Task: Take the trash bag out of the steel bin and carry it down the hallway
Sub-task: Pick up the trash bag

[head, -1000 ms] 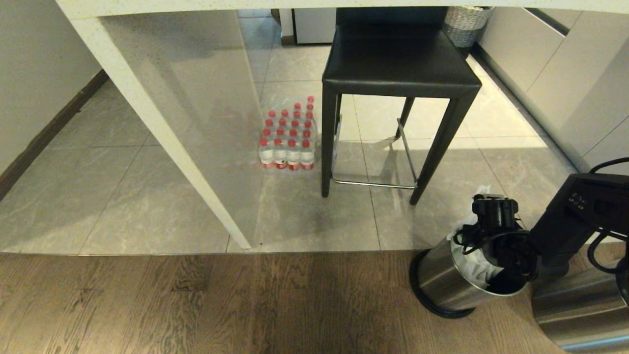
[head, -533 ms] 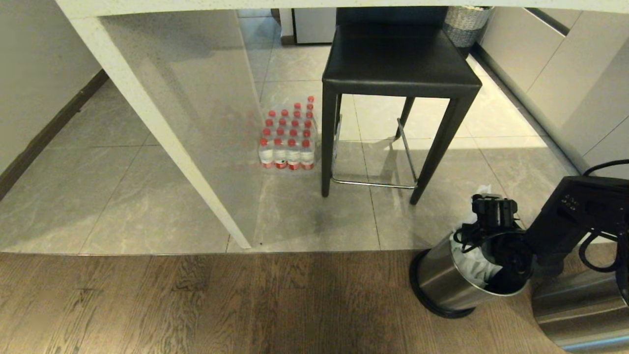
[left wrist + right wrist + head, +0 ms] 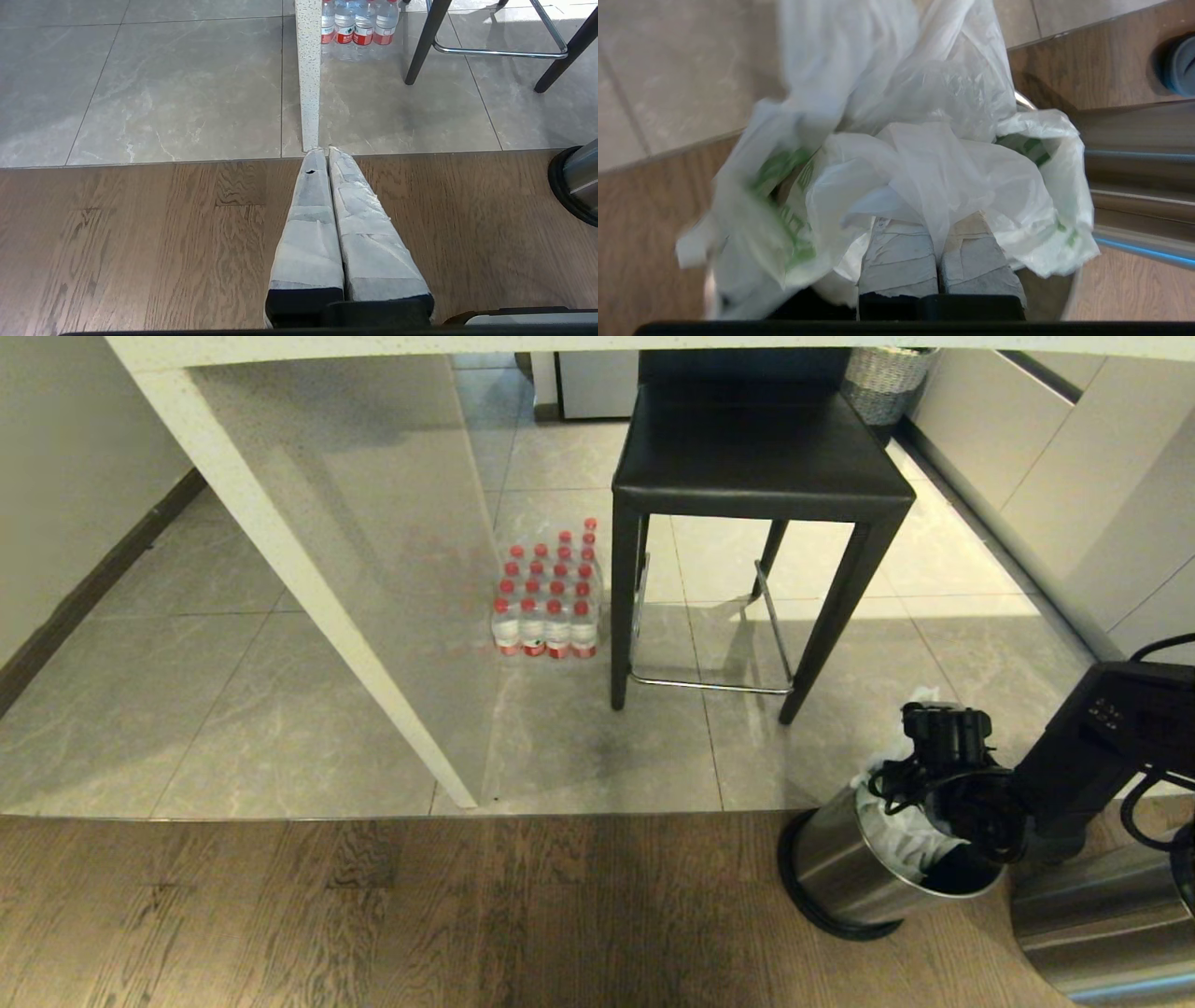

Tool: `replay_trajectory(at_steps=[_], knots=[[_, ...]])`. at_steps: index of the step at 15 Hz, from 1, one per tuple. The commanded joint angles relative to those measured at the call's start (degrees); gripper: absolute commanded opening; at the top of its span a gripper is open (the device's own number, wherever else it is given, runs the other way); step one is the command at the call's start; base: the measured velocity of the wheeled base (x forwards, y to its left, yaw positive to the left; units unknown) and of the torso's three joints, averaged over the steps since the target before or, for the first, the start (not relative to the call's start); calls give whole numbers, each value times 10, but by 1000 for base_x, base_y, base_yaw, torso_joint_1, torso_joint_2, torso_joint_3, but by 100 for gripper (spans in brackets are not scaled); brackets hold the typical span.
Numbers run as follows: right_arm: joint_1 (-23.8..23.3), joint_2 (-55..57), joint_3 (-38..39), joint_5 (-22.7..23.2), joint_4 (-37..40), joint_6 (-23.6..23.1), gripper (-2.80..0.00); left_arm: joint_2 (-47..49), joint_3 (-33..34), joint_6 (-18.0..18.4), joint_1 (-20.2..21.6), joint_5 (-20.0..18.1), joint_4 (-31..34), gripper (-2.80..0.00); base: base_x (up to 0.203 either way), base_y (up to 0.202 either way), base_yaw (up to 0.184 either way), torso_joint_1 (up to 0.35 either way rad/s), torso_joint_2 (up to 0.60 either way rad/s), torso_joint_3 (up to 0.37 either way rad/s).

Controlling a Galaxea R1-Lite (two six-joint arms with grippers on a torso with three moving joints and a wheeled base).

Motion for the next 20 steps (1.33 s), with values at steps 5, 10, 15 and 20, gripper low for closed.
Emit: replay_trajectory(at_steps=[5,10,15,20], knots=[[3,-41,3,19,6,5,-280,0,0,0,0,0,0,-280,0,0,0,0,0,0],[1,-47,-3,18,-18,5,-280,0,0,0,0,0,0,-280,0,0,0,0,0,0],[-3,-38,-5,19,-25,7,-280,0,0,0,0,0,0,-280,0,0,0,0,0,0],[-6,-24,-4,26,-36,6,-280,0,0,0,0,0,0,-280,0,0,0,0,0,0]])
